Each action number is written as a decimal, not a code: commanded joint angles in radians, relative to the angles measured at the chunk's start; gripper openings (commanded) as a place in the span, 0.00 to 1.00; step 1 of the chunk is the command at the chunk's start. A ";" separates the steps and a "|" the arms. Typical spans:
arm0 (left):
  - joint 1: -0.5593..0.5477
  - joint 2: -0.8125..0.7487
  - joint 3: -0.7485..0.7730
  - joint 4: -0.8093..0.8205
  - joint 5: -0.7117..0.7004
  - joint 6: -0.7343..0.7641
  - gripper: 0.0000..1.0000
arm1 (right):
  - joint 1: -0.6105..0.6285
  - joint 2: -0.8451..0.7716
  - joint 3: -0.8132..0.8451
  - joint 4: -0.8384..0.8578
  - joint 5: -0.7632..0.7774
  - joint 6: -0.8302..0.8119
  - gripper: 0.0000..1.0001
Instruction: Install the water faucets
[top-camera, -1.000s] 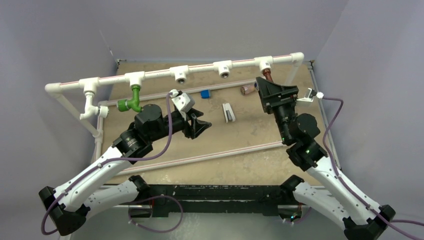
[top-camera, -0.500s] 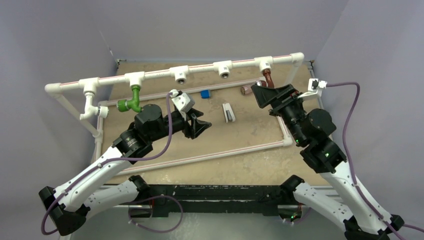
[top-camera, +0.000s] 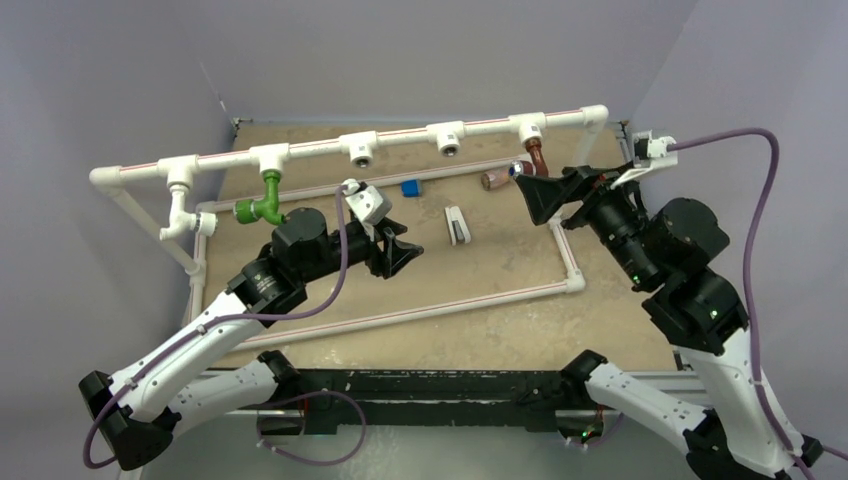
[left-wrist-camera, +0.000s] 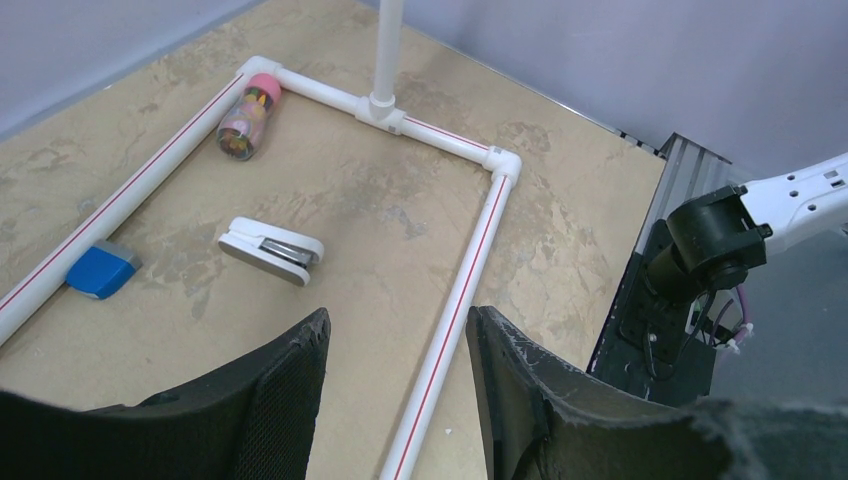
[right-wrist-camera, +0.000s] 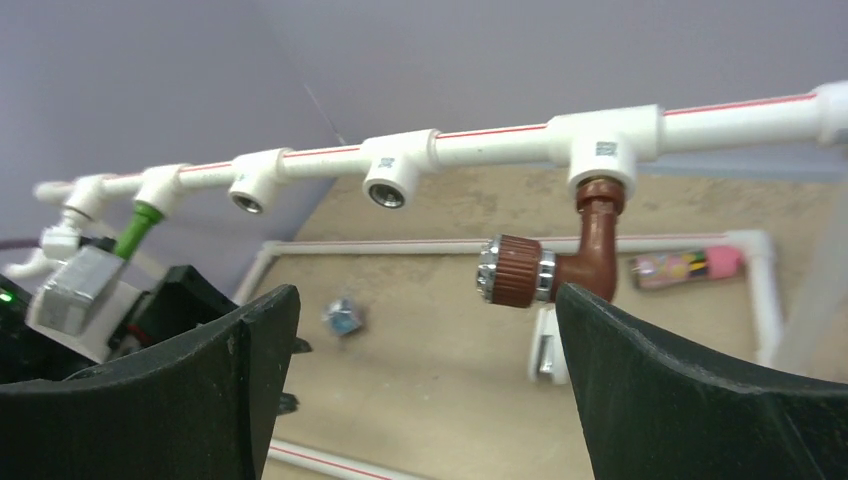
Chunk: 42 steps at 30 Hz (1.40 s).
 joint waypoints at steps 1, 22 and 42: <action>-0.003 -0.003 0.021 0.005 0.004 0.007 0.52 | 0.002 -0.036 0.013 0.002 0.061 -0.293 0.98; -0.002 -0.016 0.023 0.005 0.008 0.007 0.51 | 0.005 -0.009 -0.232 0.127 0.189 -1.213 0.98; -0.002 -0.010 0.023 0.007 0.002 0.014 0.51 | 0.046 -0.037 -0.554 0.822 0.227 -1.609 0.72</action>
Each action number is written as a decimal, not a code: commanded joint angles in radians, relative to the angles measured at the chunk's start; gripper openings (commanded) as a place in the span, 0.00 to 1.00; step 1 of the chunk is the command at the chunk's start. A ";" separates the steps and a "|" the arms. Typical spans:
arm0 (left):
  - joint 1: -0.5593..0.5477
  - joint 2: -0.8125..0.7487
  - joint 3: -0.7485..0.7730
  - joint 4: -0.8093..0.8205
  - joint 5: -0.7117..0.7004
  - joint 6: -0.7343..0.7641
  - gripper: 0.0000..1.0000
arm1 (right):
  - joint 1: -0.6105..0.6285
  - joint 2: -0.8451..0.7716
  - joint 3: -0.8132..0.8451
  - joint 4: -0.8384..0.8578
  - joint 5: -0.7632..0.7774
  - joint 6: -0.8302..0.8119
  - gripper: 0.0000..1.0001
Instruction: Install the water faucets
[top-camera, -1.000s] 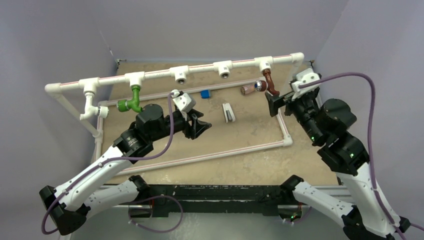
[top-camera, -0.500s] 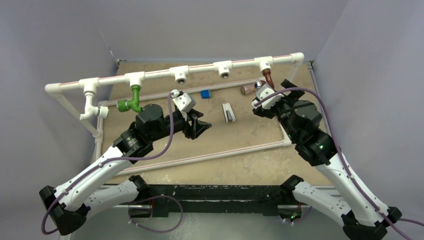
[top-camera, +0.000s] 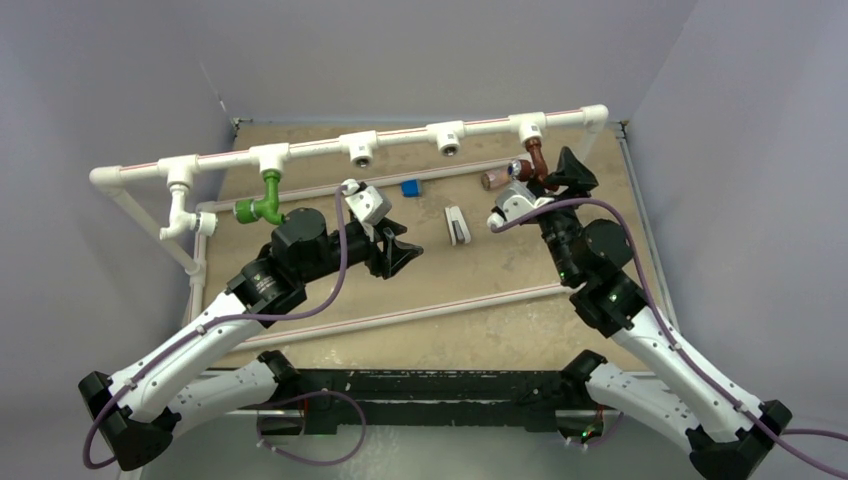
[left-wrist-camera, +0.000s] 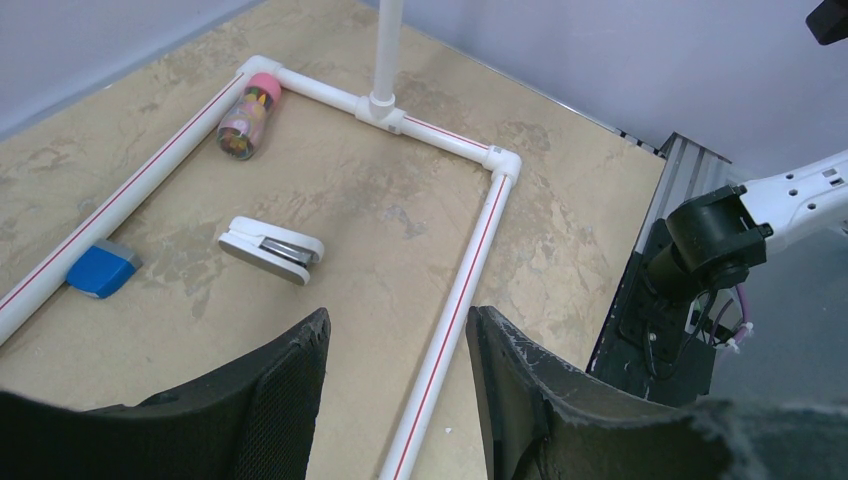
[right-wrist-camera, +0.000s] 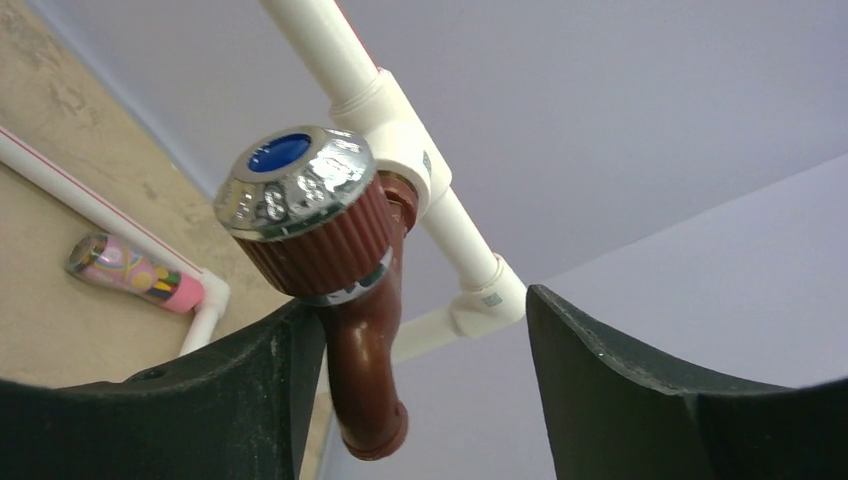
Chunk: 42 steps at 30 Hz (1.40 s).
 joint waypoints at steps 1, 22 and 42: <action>-0.002 -0.007 0.022 0.012 0.002 0.014 0.51 | 0.016 -0.009 -0.006 0.170 0.002 -0.057 0.68; -0.002 -0.014 0.023 0.010 -0.003 0.015 0.51 | 0.029 0.033 -0.127 0.349 0.067 0.778 0.00; -0.003 -0.025 0.023 0.009 -0.005 0.017 0.51 | -0.240 0.067 -0.064 0.391 0.020 2.004 0.00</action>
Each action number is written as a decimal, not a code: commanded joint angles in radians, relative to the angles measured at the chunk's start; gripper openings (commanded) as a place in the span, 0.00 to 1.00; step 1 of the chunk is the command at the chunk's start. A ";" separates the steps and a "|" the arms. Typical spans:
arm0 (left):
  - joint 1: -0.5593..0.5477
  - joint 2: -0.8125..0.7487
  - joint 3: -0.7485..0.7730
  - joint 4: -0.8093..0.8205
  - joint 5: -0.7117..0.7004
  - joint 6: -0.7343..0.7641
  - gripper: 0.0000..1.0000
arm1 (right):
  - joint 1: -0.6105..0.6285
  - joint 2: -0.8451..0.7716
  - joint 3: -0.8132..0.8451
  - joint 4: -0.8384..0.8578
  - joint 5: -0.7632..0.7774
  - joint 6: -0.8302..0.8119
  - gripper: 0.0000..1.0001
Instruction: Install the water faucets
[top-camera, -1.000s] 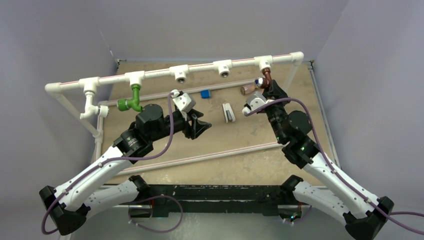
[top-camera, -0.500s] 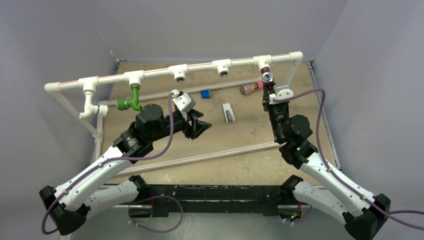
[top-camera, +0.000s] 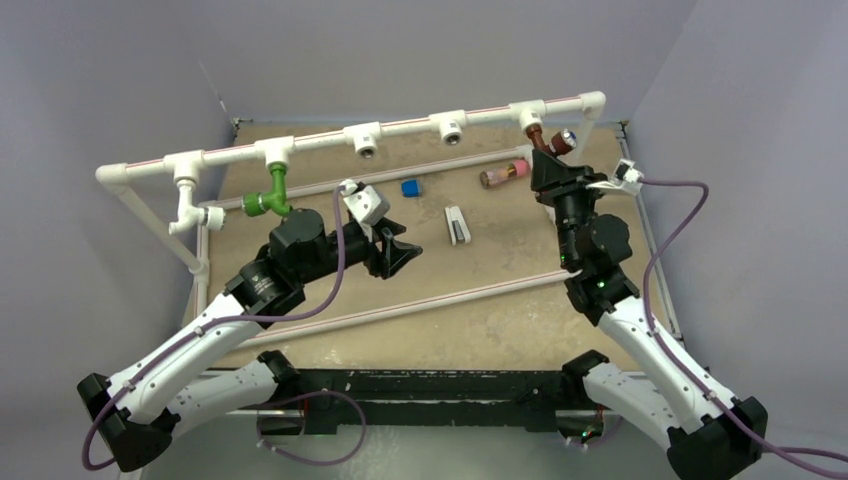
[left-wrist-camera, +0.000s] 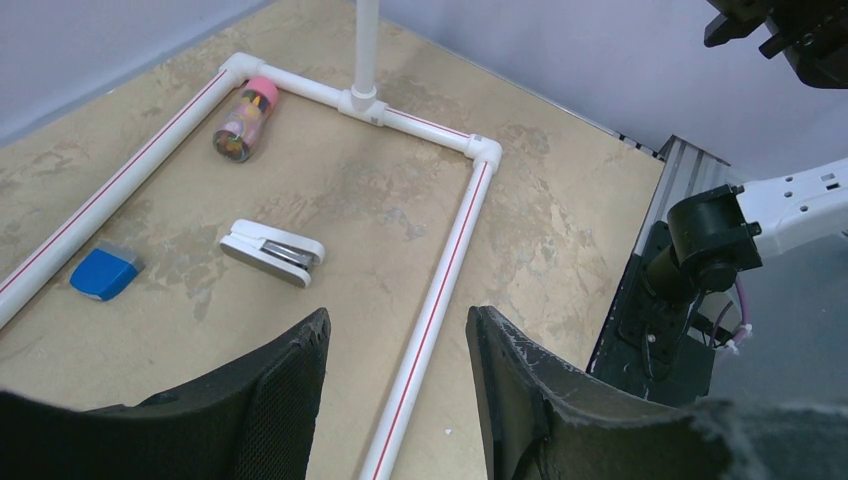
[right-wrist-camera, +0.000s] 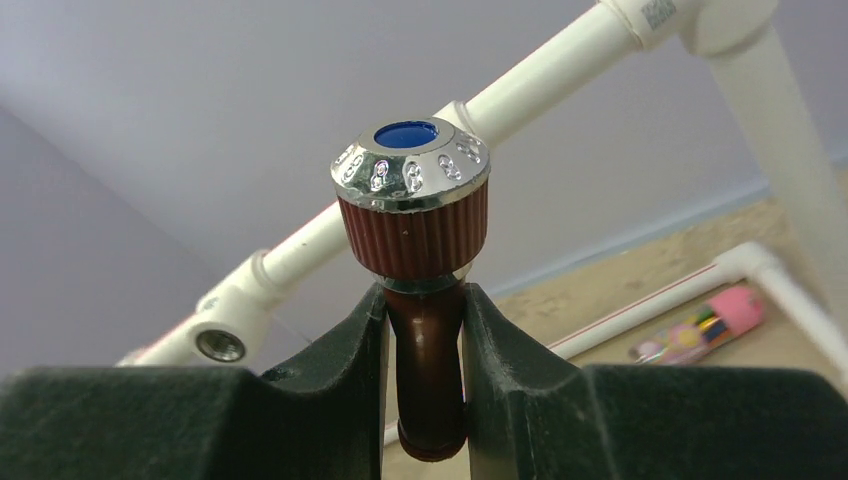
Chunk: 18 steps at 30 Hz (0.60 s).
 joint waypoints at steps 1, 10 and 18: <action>-0.002 -0.018 0.024 0.010 -0.002 0.016 0.51 | -0.044 -0.004 0.062 0.066 -0.005 0.381 0.00; -0.002 -0.016 0.023 0.010 -0.003 0.016 0.51 | -0.173 0.070 0.094 0.072 -0.185 0.877 0.00; -0.002 -0.007 0.024 0.009 -0.005 0.016 0.51 | -0.246 0.130 0.070 0.165 -0.345 1.049 0.00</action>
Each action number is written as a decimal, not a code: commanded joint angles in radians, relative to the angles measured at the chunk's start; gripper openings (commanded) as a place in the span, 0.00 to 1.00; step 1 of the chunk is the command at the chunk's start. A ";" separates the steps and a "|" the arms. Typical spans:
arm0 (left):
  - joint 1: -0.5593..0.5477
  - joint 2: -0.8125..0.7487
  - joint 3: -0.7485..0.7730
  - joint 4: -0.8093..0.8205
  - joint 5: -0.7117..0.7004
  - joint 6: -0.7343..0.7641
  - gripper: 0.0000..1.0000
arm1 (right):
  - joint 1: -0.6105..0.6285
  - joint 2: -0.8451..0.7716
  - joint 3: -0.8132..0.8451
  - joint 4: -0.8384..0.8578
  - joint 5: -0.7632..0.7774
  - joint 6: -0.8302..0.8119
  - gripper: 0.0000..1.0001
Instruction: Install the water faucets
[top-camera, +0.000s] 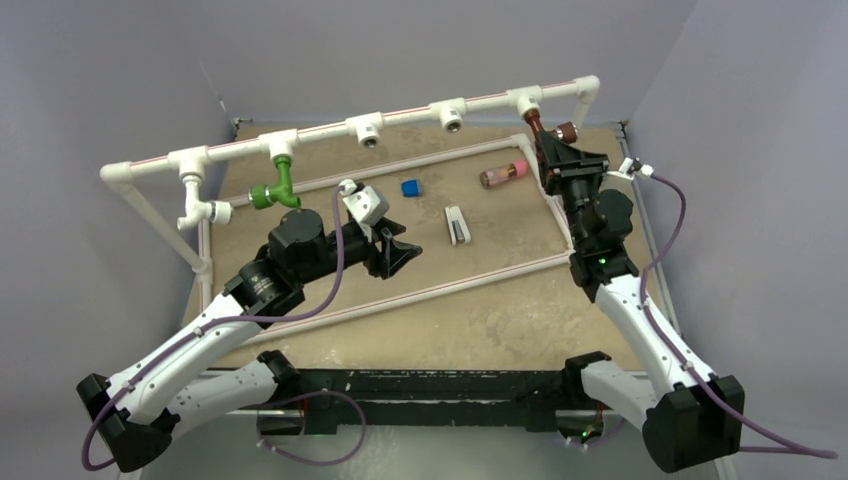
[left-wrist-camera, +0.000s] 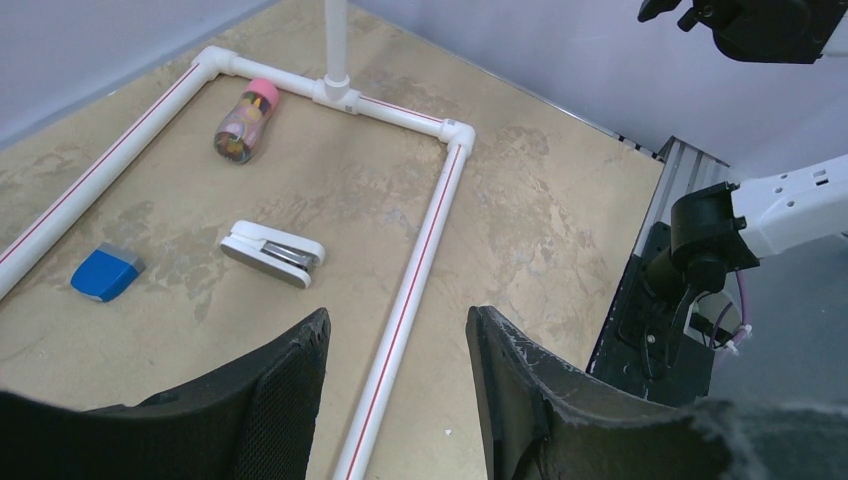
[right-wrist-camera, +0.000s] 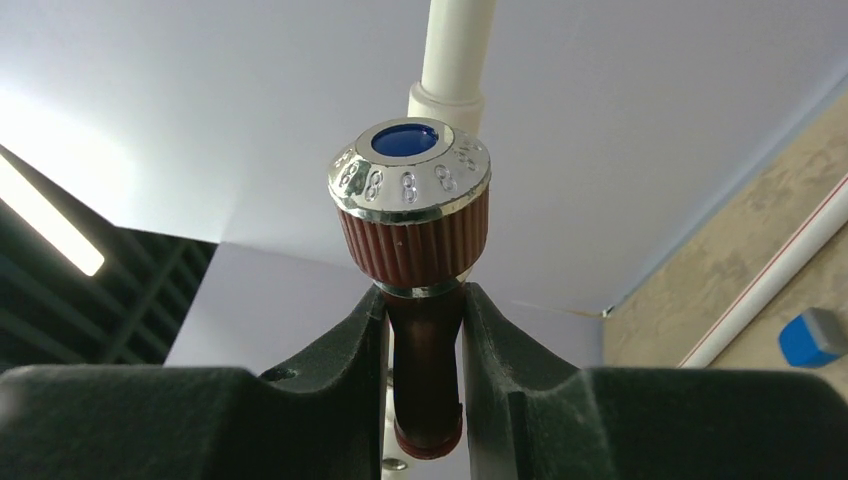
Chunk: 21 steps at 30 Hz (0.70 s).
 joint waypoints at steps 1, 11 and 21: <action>-0.002 -0.002 0.023 0.010 -0.005 0.016 0.51 | -0.027 0.002 0.043 0.166 -0.095 0.146 0.00; -0.002 0.000 0.022 0.010 0.000 0.015 0.51 | -0.035 -0.119 0.039 0.001 -0.104 -0.056 0.69; -0.002 0.003 0.024 0.010 0.002 0.013 0.51 | -0.038 -0.189 0.166 -0.340 -0.073 -0.381 0.93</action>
